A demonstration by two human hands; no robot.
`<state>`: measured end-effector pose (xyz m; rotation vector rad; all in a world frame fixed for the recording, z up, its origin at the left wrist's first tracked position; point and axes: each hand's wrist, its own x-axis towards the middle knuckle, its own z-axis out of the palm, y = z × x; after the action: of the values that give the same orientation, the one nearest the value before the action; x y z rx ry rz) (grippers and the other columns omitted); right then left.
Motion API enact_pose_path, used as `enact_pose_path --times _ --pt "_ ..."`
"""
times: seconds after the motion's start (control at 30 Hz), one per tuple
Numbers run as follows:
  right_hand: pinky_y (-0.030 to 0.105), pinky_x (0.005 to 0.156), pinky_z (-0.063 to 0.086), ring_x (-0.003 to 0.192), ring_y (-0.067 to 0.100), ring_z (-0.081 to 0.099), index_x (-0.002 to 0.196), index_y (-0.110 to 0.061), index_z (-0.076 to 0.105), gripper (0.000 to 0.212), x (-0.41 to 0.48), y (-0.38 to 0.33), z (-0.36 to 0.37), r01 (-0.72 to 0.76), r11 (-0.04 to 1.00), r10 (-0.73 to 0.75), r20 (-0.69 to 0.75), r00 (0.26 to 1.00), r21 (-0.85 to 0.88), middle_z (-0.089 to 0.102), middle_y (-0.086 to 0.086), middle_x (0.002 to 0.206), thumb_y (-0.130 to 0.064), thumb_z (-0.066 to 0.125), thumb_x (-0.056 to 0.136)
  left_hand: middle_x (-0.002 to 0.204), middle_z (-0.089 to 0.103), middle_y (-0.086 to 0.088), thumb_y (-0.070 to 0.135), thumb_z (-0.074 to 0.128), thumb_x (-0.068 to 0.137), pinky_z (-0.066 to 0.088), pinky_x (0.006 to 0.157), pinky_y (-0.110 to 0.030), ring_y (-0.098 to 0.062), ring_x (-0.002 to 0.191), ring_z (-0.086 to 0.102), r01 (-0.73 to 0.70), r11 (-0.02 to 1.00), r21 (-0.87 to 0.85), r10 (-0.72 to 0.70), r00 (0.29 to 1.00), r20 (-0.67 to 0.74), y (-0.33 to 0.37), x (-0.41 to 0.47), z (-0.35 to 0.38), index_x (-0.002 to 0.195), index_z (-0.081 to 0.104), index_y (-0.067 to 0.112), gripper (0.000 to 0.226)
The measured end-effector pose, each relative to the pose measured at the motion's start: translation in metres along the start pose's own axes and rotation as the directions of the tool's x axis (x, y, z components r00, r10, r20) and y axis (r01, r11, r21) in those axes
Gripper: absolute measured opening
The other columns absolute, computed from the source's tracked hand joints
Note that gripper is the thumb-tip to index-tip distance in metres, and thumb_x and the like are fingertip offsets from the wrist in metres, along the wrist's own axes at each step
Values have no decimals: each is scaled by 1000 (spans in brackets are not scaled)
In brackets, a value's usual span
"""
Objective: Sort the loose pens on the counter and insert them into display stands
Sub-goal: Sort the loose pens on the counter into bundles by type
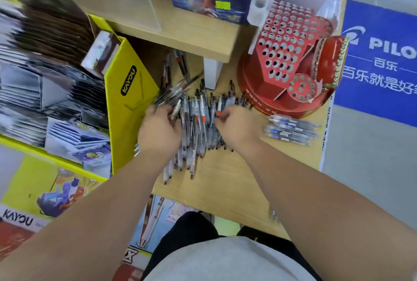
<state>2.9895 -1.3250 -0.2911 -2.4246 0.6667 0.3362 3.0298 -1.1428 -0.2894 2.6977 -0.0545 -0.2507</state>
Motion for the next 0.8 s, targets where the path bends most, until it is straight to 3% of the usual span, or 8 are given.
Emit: enact_pose_path --times 0.2,0.3,0.37,0.67,0.73,0.8 --pt "19 46 27 71 23 61 83 -21 63 17 11 -15 12 -104 971 99 -31 995 -216 57 -4 70 -37 66 91 112 63 -12 26 64 95 46 68 -31 -29 91 62 -52 998 46 47 993 111 -27 12 -3 114 67 11 24" --pt "20 46 38 65 21 61 79 -19 59 28 13 -21 17 -121 952 116 -33 993 -282 55 -3 65 -43 69 89 106 65 -8 29 66 95 45 64 -30 -25 84 62 -71 996 57 63 990 128 -35 17 -2 109 68 14 21" --pt "25 49 47 64 21 63 81 -17 62 29 15 -26 17 -139 946 137 -27 990 -293 59 -1 67 -44 70 88 101 65 -6 30 66 94 44 61 -30 -22 78 58 -86 994 67 77 988 131 -38 21 -2 104 67 15 18" --pt "22 43 32 61 22 54 82 -12 59 20 24 -35 10 -191 922 218 47 975 -336 61 5 76 -27 68 91 83 68 -1 25 66 93 44 57 -28 -22 69 60 -131 988 81 117 980 163 -36 29 -4 94 67 17 9" --pt "23 45 36 63 23 56 85 -11 61 19 23 -36 10 -185 932 213 58 975 -313 64 6 78 -28 67 90 78 68 -3 23 66 92 46 56 -29 -23 67 62 -96 995 26 90 982 168 -36 32 -6 92 67 15 8" --pt "24 48 41 59 19 58 81 -14 58 23 20 -35 10 -193 948 209 38 977 -254 60 2 67 -34 67 88 76 67 -2 19 67 91 52 60 -31 -21 68 63 -17 992 -123 38 985 169 -36 32 -9 96 68 14 7"
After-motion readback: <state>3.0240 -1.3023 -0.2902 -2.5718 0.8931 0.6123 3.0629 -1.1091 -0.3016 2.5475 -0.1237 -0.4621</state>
